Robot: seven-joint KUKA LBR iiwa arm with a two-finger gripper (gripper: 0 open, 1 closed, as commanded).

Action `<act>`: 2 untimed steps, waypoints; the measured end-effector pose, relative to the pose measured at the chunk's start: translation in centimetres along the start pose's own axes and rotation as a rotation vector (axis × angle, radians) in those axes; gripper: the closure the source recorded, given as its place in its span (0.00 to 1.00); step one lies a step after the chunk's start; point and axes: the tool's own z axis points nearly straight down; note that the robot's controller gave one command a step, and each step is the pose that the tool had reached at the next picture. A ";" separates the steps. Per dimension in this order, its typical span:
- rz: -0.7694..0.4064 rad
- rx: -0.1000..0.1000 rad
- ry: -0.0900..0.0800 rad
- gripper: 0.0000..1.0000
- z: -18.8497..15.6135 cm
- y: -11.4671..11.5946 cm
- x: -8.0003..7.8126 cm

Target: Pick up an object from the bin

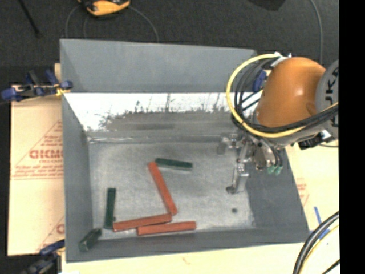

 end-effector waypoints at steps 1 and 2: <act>-0.085 0.000 -0.005 0.00 5.7 3.9 -3.3; -0.183 -0.002 0.001 0.00 5.3 10.6 -7.5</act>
Offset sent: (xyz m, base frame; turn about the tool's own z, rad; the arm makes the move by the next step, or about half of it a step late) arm 0.0746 0.1056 -0.0526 -0.1810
